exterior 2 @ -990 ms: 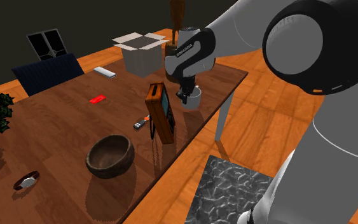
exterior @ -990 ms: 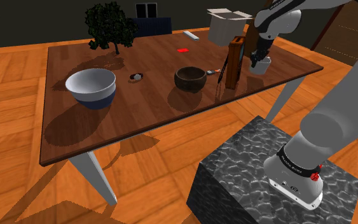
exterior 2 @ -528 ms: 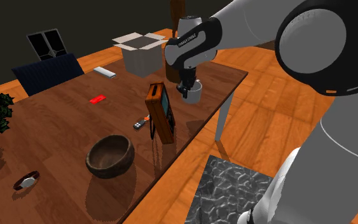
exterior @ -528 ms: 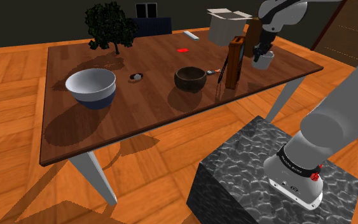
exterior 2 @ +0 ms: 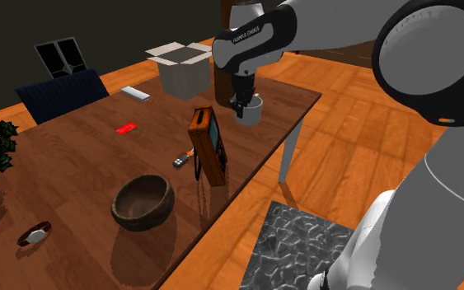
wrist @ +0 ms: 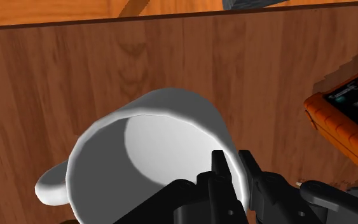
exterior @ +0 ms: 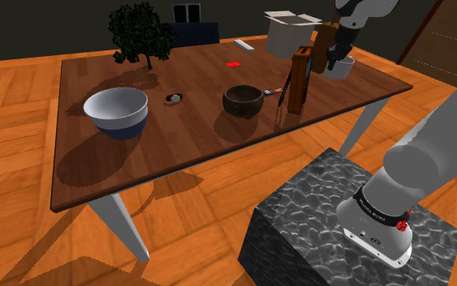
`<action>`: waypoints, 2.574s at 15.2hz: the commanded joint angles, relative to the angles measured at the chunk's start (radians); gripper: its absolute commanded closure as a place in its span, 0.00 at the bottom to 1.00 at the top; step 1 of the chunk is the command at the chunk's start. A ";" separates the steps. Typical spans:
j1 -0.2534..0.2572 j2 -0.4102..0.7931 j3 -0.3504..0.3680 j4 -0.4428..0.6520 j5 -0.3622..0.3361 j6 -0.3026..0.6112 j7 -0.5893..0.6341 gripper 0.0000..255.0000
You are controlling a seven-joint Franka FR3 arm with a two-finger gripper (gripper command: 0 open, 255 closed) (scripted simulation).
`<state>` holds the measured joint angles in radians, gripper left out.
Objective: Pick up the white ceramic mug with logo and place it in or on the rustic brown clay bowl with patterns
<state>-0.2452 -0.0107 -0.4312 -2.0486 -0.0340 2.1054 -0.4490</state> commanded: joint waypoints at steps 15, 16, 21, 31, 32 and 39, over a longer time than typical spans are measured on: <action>0.047 -0.089 0.059 0.067 -0.039 -0.154 0.116 1.00; 0.058 -0.100 0.074 0.056 -0.044 -0.155 0.143 1.00; 0.110 -0.137 0.147 0.021 -0.054 -0.163 0.272 1.00; 0.215 -0.131 0.288 0.036 -0.045 -0.188 0.514 1.00; 0.226 -0.125 0.302 0.043 -0.043 -0.191 0.537 1.00; 0.299 -0.057 0.391 0.129 -0.034 -0.218 0.695 1.00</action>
<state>0.0419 -0.0706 -0.0543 -1.9220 -0.0682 1.8885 0.2188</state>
